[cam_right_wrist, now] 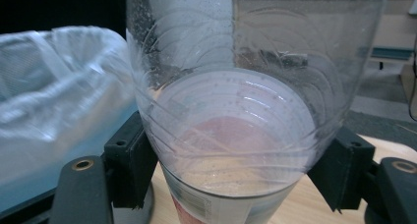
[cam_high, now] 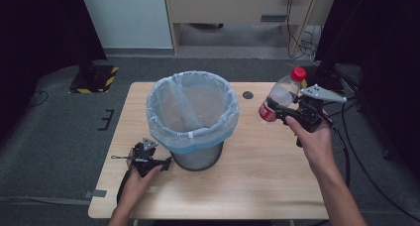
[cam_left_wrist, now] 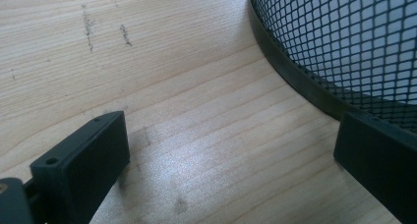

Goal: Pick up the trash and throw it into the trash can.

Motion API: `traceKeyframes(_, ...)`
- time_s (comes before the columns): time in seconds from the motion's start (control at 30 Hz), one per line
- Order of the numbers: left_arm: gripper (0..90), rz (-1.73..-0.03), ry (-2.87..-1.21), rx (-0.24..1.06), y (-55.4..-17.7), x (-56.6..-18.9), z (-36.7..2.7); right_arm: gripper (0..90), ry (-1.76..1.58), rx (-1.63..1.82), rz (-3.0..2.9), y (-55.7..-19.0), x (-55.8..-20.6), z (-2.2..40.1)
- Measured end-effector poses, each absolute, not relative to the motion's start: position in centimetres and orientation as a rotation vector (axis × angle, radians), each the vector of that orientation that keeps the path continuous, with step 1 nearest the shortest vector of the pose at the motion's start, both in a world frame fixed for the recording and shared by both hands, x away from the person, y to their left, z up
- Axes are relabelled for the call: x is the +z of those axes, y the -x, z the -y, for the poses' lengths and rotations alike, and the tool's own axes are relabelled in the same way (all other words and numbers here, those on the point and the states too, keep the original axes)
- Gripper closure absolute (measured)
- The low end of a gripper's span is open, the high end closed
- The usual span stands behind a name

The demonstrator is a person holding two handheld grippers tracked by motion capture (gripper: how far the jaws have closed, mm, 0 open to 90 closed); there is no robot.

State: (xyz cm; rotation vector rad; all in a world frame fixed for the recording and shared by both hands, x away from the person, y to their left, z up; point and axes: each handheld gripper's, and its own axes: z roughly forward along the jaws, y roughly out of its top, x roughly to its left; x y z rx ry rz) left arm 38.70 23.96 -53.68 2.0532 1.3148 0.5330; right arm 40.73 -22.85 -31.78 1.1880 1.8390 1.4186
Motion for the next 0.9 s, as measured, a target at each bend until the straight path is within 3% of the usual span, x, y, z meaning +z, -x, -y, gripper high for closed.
traceKeyframes(0.9,0.0,-1.315,-2.053,0.533,-38.7,-53.7,-24.0,27.7,-1.094,1.583,-1.775,-41.0,-25.4,20.4)
